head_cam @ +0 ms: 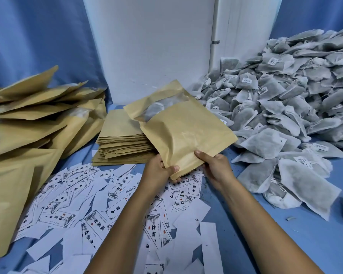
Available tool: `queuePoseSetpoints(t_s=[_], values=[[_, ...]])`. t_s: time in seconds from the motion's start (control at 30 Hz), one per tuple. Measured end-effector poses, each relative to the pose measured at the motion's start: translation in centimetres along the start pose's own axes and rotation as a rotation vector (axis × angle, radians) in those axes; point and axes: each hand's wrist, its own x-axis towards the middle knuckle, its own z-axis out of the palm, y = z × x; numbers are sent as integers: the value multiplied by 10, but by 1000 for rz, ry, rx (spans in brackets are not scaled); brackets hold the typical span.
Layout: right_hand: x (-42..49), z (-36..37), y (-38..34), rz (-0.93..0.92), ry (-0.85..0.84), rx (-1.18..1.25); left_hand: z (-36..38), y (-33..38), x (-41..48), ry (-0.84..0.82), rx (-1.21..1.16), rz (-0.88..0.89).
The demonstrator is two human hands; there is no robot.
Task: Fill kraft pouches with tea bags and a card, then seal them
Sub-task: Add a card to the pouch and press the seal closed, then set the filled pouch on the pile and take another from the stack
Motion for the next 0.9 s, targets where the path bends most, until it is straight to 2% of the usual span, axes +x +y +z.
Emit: queuePoseSetpoints(t_s=[0.1,0.2,0.43,0.67,0.77,0.83,0.9], values=[[-1,-1,-2,28,-19,8,-1,2,0,20,77,7],[-1,-2,-8,60,-5,13,-3,5,1,49,37,-1],[0,-5,-18,-51,31,-28,-5,7,-1,60,-8,17],[5,-10,-21,-121,173,61,-23,0,7,140,83,80],[4,-8,-17,-112,200,14,-24,-2,10,214,91,95],[4,-10,-17,-165,204,-143,-27,-3,12,319,129,109],[3,-9,-19,-207,140,-283,-34,-5,15,457,167,115]])
